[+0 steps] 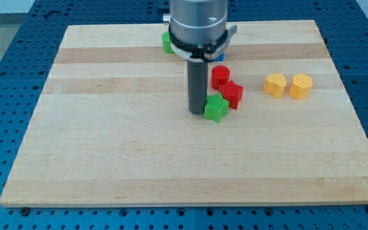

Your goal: Push green star bottom of red star

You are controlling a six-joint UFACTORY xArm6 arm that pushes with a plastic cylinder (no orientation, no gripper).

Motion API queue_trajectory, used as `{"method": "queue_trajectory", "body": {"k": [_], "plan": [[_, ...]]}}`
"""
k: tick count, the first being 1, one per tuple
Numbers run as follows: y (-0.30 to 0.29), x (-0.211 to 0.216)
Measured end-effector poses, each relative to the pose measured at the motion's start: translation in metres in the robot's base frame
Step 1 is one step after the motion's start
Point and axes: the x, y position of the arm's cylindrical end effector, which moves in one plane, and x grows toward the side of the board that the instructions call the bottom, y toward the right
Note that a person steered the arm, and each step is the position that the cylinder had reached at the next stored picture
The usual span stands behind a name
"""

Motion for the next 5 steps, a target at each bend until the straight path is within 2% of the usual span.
{"method": "queue_trajectory", "body": {"k": [1, 4, 5], "plan": [[0.004, 0.024], [0.115, 0.038], [0.148, 0.001]]}}
